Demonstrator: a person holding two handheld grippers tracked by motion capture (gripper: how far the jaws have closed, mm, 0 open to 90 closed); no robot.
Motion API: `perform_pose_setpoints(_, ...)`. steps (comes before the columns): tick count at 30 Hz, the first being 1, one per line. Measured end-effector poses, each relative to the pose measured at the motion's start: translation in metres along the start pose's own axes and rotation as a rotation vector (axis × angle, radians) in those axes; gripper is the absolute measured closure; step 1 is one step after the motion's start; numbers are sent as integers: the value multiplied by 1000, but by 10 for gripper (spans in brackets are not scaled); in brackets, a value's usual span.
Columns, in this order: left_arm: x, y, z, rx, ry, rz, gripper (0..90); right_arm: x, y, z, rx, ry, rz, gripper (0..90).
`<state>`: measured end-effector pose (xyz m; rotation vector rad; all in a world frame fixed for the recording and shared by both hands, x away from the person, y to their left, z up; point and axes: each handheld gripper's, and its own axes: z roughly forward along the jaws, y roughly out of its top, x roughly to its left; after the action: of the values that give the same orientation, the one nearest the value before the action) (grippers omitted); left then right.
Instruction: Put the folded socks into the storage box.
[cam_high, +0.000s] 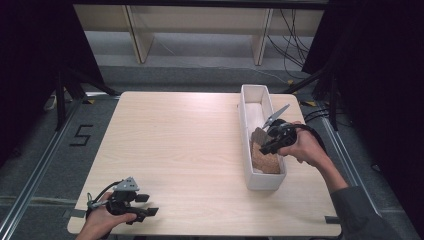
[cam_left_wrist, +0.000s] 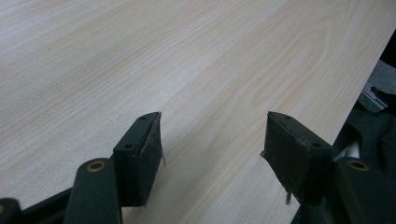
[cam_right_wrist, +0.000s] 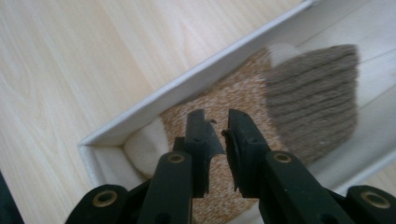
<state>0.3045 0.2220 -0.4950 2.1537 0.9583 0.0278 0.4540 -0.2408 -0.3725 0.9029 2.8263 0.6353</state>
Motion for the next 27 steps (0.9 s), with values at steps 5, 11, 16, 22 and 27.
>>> perform_pose_setpoints(5,-1,0,1,4,4,3,358,-7,2,7,-16,-30,54,749)
perform_pose_setpoints(11,1,0,0,7,-2,7,358,-9,11,37,76,-38,43,758)
perform_pose_setpoints(16,0,-2,2,3,1,-1,358,-7,16,55,116,-54,8,777)
perform_pose_setpoints(22,-2,-1,3,18,-3,17,359,-6,16,60,124,-71,14,777)
perform_pose_setpoints(27,-1,0,0,-1,7,8,358,-8,11,32,6,-60,50,758)
